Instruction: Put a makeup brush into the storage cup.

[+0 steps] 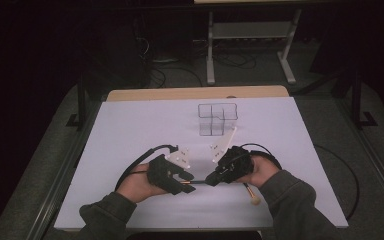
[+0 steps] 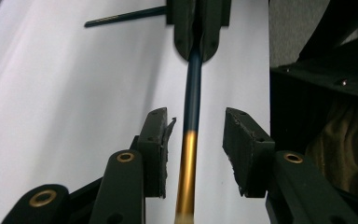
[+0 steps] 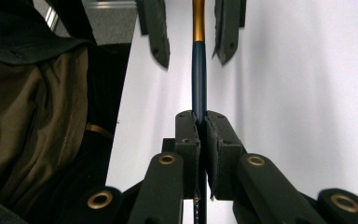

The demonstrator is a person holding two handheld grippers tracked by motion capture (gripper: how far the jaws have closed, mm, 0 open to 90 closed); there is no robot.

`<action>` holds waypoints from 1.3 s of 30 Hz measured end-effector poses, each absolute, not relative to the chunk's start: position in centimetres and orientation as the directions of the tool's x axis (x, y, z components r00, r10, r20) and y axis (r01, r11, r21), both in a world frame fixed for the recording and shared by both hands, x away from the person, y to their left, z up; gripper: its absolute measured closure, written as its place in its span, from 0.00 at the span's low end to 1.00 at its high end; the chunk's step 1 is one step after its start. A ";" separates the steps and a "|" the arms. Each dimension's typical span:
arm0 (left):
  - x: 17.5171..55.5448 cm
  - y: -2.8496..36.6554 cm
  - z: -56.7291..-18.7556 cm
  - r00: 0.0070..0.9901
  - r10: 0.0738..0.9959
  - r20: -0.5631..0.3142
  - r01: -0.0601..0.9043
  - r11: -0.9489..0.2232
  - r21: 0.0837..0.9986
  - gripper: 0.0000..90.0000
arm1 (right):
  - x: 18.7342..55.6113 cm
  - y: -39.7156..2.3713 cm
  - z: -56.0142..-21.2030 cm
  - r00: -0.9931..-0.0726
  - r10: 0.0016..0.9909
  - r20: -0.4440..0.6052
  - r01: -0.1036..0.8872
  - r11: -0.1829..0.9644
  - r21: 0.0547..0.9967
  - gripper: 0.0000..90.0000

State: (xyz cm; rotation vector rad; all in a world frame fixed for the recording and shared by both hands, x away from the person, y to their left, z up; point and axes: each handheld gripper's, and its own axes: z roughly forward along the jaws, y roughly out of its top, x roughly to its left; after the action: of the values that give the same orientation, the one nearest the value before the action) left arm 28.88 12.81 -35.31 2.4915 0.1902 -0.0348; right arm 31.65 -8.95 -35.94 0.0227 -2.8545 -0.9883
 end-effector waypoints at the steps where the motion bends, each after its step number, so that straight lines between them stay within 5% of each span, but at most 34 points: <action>1: 28.9 13.1 -35.3 0.988 0.134 -0.073 0.151 -0.790 0.594 0.67 | 31.6 -9.3 -35.9 -0.993 -0.046 0.111 0.034 0.782 0.622 0.93; 7: 29.2 14.2 -35.2 0.983 0.154 -0.097 0.181 -0.775 0.605 0.71 | 31.3 -10.1 -36.2 -0.994 -0.028 0.103 0.043 0.775 0.630 0.93; 15: 29.4 14.3 -34.8 0.985 0.132 -0.112 0.173 -0.763 0.623 0.89 | 31.0 -10.3 -36.1 -0.997 -0.036 0.072 0.020 0.760 0.649 0.93; 30: 29.5 14.1 -34.7 0.987 0.093 -0.134 0.155 -0.789 0.594 0.93 | 30.9 -10.0 -36.3 -0.996 -0.065 0.054 -0.015 0.765 0.644 0.92; 34: 29.5 14.1 -34.6 0.988 0.097 -0.116 0.147 -0.800 0.582 0.93 | 31.0 -9.6 -36.5 -0.997 -0.052 0.050 -0.008 0.769 0.639 0.90; 37: 29.5 14.0 -34.6 0.987 0.101 -0.124 0.155 -0.798 0.583 0.94 | 31.1 -8.9 -36.8 -0.998 -0.033 0.047 0.004 0.779 0.627 0.74; 39: 29.7 13.7 -34.6 0.989 0.096 -0.109 0.141 -0.818 0.558 0.94 | 31.0 -8.3 -36.8 -0.997 -0.037 0.061 0.008 0.787 0.618 0.75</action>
State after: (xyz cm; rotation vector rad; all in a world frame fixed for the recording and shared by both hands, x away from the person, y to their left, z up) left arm 29.70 13.74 -34.62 2.5343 0.1650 -0.1014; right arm 31.02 -8.28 -36.81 0.0232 -2.9034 -1.0041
